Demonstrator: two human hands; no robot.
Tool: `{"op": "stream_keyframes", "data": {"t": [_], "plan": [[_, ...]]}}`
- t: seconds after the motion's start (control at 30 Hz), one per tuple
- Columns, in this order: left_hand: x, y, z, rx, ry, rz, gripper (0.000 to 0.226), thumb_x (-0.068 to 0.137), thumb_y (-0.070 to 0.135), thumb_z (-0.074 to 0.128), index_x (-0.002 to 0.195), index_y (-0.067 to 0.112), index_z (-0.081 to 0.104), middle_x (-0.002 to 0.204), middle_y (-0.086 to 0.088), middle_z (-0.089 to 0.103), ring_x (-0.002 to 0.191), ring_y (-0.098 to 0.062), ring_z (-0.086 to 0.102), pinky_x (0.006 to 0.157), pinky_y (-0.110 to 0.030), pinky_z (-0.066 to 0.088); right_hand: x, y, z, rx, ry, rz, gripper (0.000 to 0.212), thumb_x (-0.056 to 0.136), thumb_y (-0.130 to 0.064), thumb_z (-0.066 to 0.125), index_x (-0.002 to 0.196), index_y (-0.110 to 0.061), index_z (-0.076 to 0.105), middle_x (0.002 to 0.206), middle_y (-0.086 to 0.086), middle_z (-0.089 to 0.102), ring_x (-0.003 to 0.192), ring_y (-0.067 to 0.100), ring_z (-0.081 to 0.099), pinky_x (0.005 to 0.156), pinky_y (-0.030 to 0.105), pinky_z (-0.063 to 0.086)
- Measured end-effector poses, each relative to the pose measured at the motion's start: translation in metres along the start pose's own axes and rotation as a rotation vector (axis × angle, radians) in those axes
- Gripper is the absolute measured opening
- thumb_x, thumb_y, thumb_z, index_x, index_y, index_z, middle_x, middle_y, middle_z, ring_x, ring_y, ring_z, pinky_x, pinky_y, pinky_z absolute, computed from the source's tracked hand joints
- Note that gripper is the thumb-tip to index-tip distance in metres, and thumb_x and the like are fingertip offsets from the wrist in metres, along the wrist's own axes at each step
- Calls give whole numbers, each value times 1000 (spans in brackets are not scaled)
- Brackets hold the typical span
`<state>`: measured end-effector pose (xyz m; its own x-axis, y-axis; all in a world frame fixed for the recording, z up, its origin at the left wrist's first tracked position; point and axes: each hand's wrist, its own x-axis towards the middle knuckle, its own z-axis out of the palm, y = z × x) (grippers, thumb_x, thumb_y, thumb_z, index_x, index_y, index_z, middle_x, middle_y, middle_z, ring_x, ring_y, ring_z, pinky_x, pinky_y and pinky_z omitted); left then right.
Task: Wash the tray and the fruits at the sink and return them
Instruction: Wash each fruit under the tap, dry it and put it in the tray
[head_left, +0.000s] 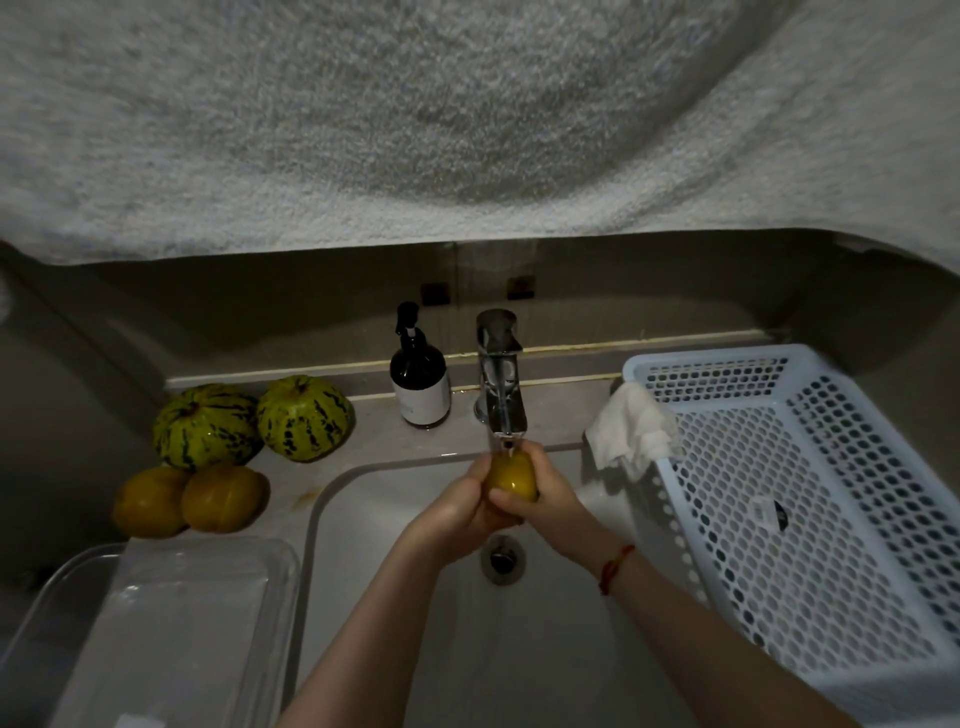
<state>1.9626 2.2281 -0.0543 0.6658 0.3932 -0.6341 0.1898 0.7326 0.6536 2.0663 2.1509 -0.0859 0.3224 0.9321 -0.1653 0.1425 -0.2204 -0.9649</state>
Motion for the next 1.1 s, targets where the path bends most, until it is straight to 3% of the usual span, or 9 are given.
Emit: {"op": "stream_keyframes", "data": {"t": [0.13, 0.27, 0.43, 0.6, 0.77, 0.87, 0.97, 1.03, 1.1], "plan": [[-13, 1, -16, 385, -104, 37, 31, 100, 47, 22, 129, 39, 28, 116, -6, 47, 96, -23, 58, 70, -26, 54, 3, -2, 18, 196, 101, 194, 23, 92, -35, 55, 112, -31, 46, 112, 8, 53, 88, 15, 58, 59, 17, 52], [-10, 2, -21, 764, 36, 200, 40, 96, 49, 35, 134, 40, 25, 122, -8, 35, 93, -21, 48, 71, -24, 46, 16, -15, 26, 206, 209, 451, 39, 98, -50, 33, 103, -16, 50, 82, 7, 54, 59, 14, 58, 35, 15, 39], [-8, -1, -9, 432, 54, 367, 30, 94, 29, 52, 122, 33, 39, 119, -9, 46, 102, -25, 55, 81, -35, 51, 23, -22, 23, 32, 212, 432, 52, 100, -49, 15, 92, -10, 48, 62, 12, 51, 22, 6, 42, 30, 11, 29], [-2, -4, 3, 252, 32, 296, 29, 99, 34, 41, 125, 23, 38, 110, -7, 51, 84, -23, 62, 61, -35, 58, 13, -22, 11, -104, 340, 360, 55, 101, -46, 22, 90, -4, 56, 67, 12, 55, 49, 22, 59, 34, 17, 39], [11, -2, 18, 246, 195, 60, 30, 101, 37, 35, 96, 14, 52, 82, -9, 57, 79, -26, 63, 44, -27, 50, -7, -7, -3, -766, 178, -311, 32, 92, -19, 57, 122, -6, 58, 116, 16, 61, 111, 30, 57, 91, 32, 46], [18, -1, 16, 414, 205, 86, 29, 102, 25, 34, 82, 12, 51, 63, -3, 52, 50, -12, 56, 45, -21, 40, -13, -8, -3, -555, 59, -187, 41, 92, -28, 55, 130, -16, 48, 132, 8, 45, 119, 20, 45, 101, 36, 40], [18, -1, 13, 616, 164, 154, 31, 103, 32, 29, 90, 11, 48, 60, -2, 49, 33, -5, 45, 39, -19, 33, -12, -6, 1, -294, 172, -180, 32, 94, -15, 54, 125, -12, 50, 126, 7, 45, 103, -1, 49, 89, 10, 40], [15, -2, 14, 534, 101, 164, 36, 103, 41, 23, 95, 17, 49, 70, -3, 55, 48, -8, 52, 47, -22, 37, -7, -6, 7, -168, 290, -113, 27, 96, -11, 49, 123, -13, 52, 118, 4, 49, 97, 0, 51, 82, 4, 39], [11, -12, 9, 391, 18, 182, 31, 102, 43, 23, 115, 25, 45, 102, -7, 58, 80, -17, 58, 62, -25, 46, 0, -5, 11, -77, 362, 46, 24, 98, -15, 45, 119, -13, 56, 113, 8, 55, 100, 17, 55, 88, 20, 46]]}}
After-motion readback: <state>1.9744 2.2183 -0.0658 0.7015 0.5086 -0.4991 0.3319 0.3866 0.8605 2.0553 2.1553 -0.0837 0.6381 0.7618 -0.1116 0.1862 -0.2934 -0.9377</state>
